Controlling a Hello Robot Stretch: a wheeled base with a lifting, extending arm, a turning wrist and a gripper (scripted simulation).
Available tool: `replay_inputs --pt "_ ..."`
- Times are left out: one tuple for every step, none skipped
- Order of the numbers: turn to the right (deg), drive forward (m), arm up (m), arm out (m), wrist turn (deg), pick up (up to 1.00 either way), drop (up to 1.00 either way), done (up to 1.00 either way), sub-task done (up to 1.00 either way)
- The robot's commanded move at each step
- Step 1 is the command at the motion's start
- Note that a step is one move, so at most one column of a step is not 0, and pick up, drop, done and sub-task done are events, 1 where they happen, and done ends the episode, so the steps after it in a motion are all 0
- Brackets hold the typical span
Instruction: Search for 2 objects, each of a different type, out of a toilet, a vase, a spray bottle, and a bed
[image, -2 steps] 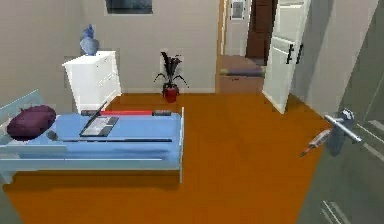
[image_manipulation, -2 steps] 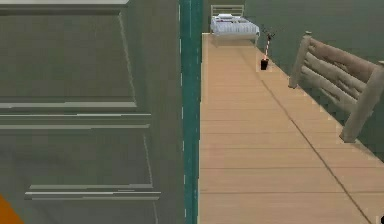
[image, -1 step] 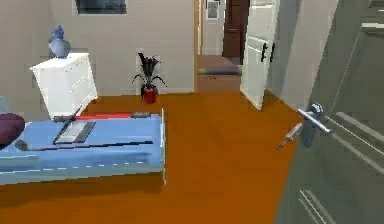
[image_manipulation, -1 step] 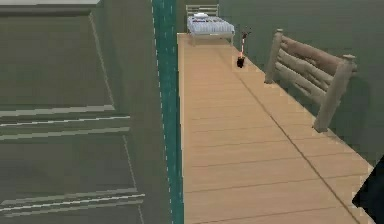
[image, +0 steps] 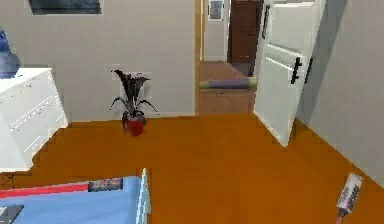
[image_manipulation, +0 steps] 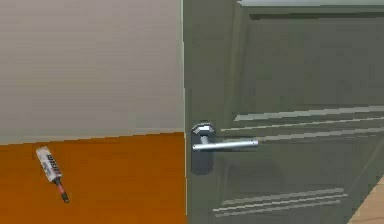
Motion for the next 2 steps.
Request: replay_inputs --pt "21.0 0.00 0.00 0.00 0.0 0.00 0.00 0.00 0.00" --pt "0.0 0.05 0.00 0.00 0.0 0.00 0.00 0.00 0.00"
